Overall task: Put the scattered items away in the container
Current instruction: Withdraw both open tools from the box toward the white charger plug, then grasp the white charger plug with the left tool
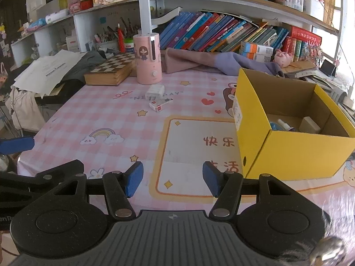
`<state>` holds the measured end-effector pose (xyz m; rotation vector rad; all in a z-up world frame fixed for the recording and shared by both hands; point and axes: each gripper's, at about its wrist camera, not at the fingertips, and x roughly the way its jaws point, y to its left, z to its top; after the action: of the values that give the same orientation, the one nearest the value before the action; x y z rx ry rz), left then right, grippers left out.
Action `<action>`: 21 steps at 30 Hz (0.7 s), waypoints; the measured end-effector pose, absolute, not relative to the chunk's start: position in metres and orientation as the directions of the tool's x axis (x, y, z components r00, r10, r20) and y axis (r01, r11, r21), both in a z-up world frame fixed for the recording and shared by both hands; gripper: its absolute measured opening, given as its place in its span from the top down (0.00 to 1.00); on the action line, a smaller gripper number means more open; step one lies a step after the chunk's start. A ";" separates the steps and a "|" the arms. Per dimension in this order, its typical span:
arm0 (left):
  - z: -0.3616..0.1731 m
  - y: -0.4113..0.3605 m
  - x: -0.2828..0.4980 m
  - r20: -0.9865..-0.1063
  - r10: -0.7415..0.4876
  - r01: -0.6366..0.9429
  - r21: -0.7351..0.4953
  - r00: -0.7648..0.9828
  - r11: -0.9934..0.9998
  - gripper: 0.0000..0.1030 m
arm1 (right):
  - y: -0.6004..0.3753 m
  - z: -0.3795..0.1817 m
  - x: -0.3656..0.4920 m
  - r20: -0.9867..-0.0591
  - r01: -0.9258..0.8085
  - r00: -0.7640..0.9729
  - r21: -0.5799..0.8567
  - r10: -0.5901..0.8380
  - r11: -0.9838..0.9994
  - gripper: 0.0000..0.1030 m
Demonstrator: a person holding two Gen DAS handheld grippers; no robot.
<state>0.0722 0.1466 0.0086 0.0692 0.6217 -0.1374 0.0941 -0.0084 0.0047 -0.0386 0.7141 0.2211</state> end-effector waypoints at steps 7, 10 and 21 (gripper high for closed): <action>0.001 0.149 0.100 -0.608 -0.088 0.125 0.018 0.789 0.992 0.03 | -0.005 -0.001 0.128 -0.672 -0.233 0.712 0.050 0.205 0.971 0.44; -0.001 0.150 0.112 -0.611 -0.083 0.115 0.014 0.787 0.993 0.03 | -0.003 -0.003 0.144 -0.679 -0.240 0.703 0.056 0.213 0.969 0.44; -0.011 0.151 0.160 -0.630 -0.068 0.089 0.002 0.774 0.996 0.03 | -0.006 -0.011 0.195 -0.701 -0.238 0.682 0.058 0.209 0.970 0.44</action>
<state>0.1596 0.1511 -0.0114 0.0324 0.6805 -0.0847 0.1950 -0.0058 -0.0106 -0.0390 0.7812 0.2510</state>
